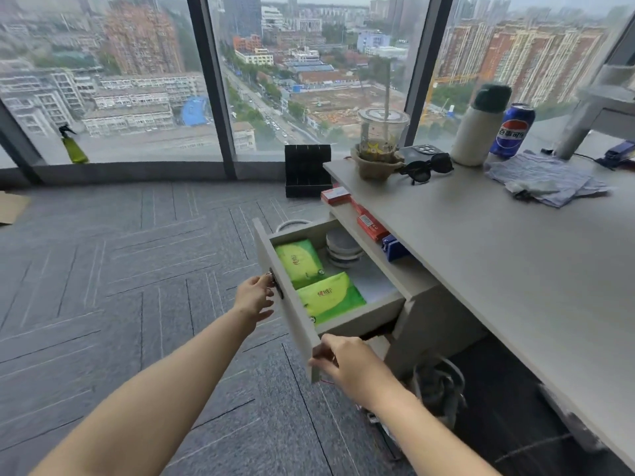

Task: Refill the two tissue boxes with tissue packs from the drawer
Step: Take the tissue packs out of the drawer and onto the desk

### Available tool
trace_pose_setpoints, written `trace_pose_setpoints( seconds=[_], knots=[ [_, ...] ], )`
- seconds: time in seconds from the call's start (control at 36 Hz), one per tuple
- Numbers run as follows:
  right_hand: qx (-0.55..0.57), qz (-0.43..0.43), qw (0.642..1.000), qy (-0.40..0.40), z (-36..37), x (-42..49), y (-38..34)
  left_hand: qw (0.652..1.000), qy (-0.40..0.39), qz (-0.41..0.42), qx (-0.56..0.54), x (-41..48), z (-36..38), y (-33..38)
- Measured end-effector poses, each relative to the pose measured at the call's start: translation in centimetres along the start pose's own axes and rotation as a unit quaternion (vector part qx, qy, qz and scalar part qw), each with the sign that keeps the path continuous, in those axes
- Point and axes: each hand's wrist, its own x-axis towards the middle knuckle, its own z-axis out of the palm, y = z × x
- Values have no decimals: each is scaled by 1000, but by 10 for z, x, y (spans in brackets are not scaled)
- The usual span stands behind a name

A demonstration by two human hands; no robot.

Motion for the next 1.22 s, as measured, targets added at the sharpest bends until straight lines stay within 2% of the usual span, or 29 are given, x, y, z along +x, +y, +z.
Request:
trace_pose_setpoints(
  seconds=[0.19,0.28,0.36,0.42,0.47,0.53,0.58,0.64,0.75,0.92,1.06,1.22],
  knots=[
    [-31,-35,998,-52,-7,12,-18,998,59,12,27,-3,-18,7],
    [-28,-48,996,-67,-20,19,-23,983,121,104,90,-2,-21,19],
    [-4,-50,994,-97,-40,27,-24,939,184,219,190,-5,-23,40],
    [24,-54,995,-84,-55,37,-22,910,173,292,238,-9,-22,55],
    [53,-53,996,-39,-67,51,-17,896,81,335,280,-15,-14,69],
    [81,-34,996,14,-76,68,-10,867,-16,331,373,-25,-4,77],
    [114,15,992,53,-81,86,-1,804,-54,324,495,-32,6,79],
    [143,92,984,55,-82,104,8,751,-68,317,575,-38,14,76],
    [130,193,972,14,-77,130,19,698,-86,293,648,-43,24,63],
    [71,264,958,-88,-64,141,9,617,-55,277,735,-50,32,47],
    [27,249,954,-164,-60,140,2,586,-36,248,771,-51,42,43],
    [1,259,950,-172,-61,143,5,595,-44,232,768,-47,45,40]
  ],
)
